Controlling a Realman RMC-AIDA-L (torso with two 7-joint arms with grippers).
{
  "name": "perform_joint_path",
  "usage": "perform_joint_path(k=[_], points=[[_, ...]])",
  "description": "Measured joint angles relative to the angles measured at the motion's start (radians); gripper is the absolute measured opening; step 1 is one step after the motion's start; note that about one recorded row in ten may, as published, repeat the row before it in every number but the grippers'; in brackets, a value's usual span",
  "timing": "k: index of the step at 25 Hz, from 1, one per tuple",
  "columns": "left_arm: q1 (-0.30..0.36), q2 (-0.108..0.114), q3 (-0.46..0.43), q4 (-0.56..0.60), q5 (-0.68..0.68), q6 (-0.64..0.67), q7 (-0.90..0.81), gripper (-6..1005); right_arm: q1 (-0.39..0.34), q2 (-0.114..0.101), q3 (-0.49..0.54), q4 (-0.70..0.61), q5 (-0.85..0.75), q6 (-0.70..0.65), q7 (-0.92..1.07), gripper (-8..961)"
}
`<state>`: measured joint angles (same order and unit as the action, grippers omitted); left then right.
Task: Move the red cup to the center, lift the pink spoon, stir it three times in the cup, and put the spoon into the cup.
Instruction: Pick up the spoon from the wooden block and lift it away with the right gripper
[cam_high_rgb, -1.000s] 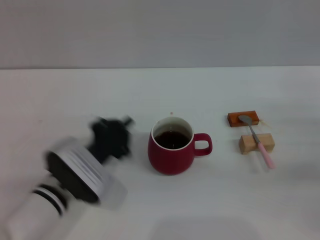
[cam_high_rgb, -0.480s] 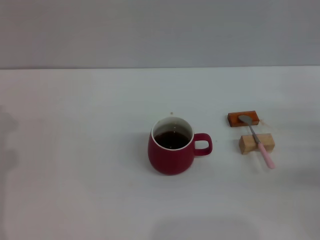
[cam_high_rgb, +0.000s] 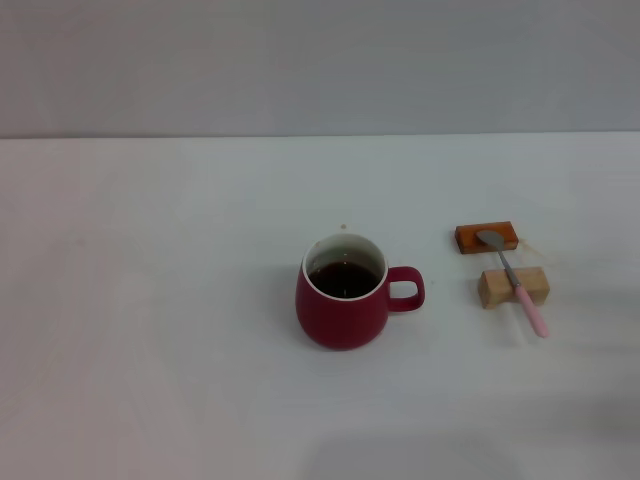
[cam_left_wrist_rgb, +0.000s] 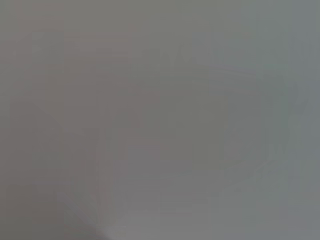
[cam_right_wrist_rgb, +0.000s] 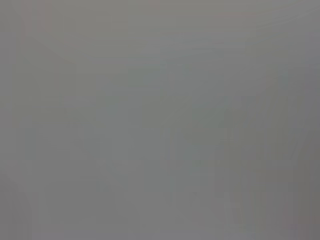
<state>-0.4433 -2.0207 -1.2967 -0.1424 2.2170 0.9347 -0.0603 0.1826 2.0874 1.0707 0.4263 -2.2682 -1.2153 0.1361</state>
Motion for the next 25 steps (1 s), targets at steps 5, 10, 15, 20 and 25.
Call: perform_joint_path(k=[5, 10, 15, 20, 25], points=[[-0.018, -0.001, -0.001, 0.002, -0.001, 0.0, 0.024, 413, -0.14, 0.003, -0.124, 0.171, 0.007, -0.019, -0.06, 739], [-0.021, 0.004, -0.011, 0.003, -0.002, -0.001, 0.025, 669, -0.233, 0.0, -0.29, 0.305, 0.12, -0.029, -0.218, 739], [-0.022, 0.008, -0.043, 0.003, 0.0, -0.002, 0.025, 779, -0.247, -0.005, -0.483, 0.35, 0.255, -0.087, -0.335, 739], [-0.021, 0.011, -0.056, 0.003, 0.001, -0.002, 0.025, 848, -0.249, -0.006, -0.621, 0.377, 0.348, -0.116, -0.423, 739], [-0.021, 0.013, -0.057, 0.003, -0.002, -0.002, 0.025, 848, -0.242, -0.007, -0.704, 0.366, 0.419, -0.115, -0.439, 739]])
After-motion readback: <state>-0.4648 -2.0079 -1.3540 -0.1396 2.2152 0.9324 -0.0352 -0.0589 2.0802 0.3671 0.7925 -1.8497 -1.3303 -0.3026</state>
